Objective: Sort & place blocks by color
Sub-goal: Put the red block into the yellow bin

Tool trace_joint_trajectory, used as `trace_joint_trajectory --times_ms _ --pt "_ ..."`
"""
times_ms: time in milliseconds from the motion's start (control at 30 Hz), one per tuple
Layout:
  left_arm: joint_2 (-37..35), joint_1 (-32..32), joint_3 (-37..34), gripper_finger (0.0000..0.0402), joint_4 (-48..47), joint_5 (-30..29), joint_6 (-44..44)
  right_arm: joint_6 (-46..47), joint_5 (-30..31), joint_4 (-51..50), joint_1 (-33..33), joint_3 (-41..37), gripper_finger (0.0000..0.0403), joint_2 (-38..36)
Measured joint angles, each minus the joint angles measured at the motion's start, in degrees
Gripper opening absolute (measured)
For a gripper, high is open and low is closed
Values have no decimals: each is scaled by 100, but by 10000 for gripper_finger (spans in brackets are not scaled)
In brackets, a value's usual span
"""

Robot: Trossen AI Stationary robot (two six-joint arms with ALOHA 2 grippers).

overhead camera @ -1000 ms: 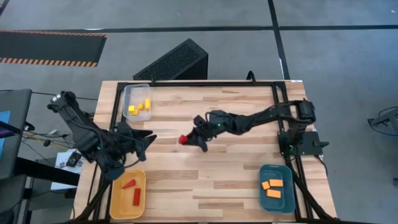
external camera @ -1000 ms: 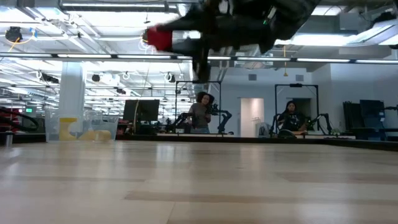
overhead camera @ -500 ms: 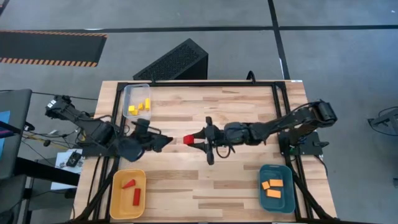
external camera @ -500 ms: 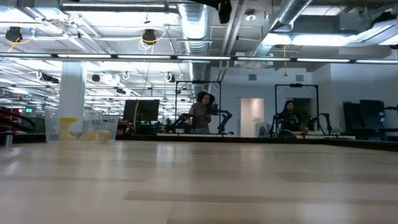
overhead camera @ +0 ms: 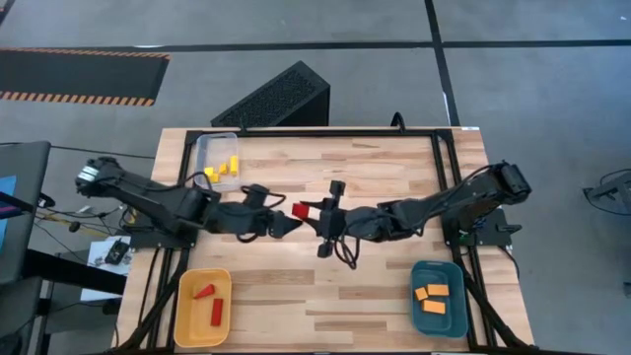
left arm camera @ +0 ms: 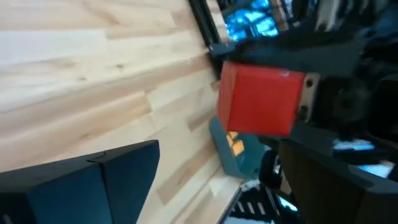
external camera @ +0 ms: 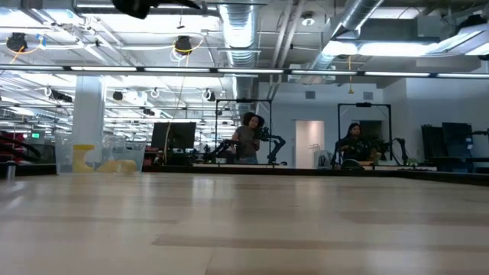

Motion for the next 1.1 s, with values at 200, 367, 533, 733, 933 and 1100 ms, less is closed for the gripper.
trace_joint_trajectory --times_ms 200,367,533,733,933,1100 --pt "185 244 0 318 765 212 457 -57 13 -206 -9 127 132 57" --pt "179 393 0 313 808 198 676 -29 0 -427 16 138 133 55" --pt "162 447 0 292 807 187 784 120 -134 -454 67 138 134 55" --pt "162 443 0 242 804 250 830 437 -149 -408 17 138 134 55" --pt "177 443 0 201 784 342 757 387 -162 -217 -61 138 134 55" --pt "177 481 0 178 749 330 780 279 -441 -118 -96 138 134 55"
